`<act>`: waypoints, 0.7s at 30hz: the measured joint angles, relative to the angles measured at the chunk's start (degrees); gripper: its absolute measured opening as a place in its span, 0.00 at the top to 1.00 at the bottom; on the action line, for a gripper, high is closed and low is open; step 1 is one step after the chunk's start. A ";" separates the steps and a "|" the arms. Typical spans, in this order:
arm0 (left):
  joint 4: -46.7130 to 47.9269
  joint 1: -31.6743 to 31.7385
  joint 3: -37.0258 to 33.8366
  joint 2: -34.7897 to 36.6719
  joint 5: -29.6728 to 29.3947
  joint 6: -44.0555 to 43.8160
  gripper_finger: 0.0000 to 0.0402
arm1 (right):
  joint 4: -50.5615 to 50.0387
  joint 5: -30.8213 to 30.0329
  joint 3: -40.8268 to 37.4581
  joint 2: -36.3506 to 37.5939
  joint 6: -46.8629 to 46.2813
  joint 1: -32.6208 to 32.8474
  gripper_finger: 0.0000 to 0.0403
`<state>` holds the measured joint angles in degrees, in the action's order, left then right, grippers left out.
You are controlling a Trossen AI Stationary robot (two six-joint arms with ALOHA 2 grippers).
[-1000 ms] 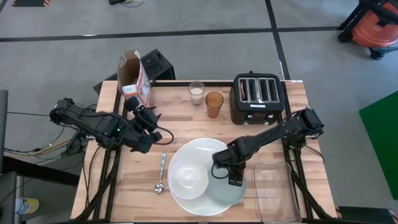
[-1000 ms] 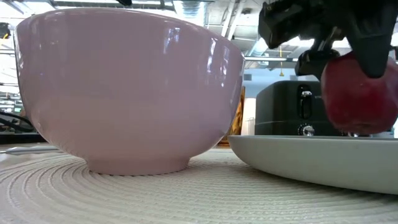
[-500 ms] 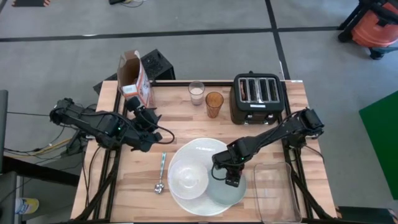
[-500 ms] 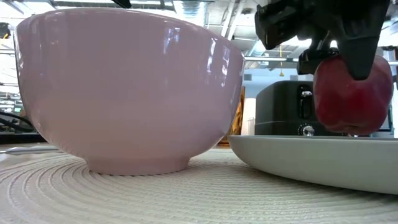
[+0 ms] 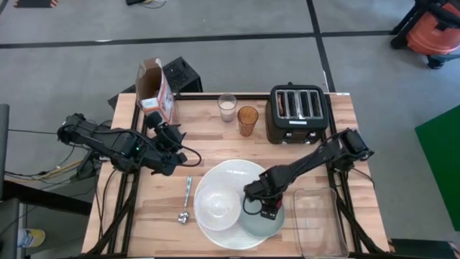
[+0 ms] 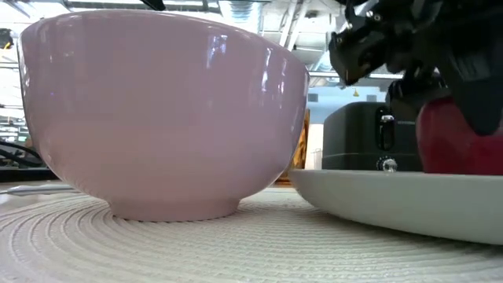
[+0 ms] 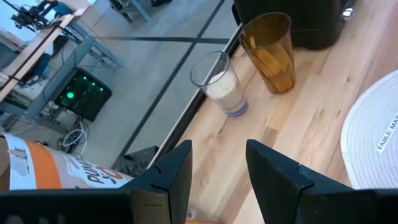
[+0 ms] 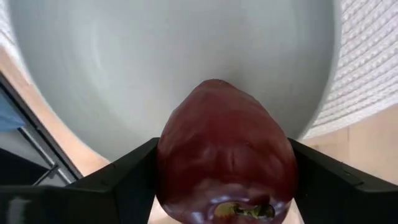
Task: Arrange a breakfast setting
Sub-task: Put the apple on the blue plate
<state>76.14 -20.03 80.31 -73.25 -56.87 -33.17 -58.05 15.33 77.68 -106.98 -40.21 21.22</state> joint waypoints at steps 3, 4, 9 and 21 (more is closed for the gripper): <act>0.00 0.00 0.00 0.00 -0.57 0.00 0.65 | -0.59 0.29 -0.08 -0.24 0.18 -0.27 0.19; 0.01 0.00 0.00 0.00 -0.58 0.00 0.65 | -0.68 0.69 -0.08 -0.23 0.90 -0.35 0.18; 0.02 0.00 0.00 0.00 -0.60 0.00 0.65 | 0.00 0.88 -0.06 -0.17 1.66 -0.46 0.15; 0.02 0.00 0.00 -0.02 -0.67 0.00 0.65 | -0.45 0.72 -0.06 -0.15 2.75 -0.44 0.03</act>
<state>76.16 -20.03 80.31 -73.28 -57.54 -33.17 -58.50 16.05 77.62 -107.13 -37.45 20.78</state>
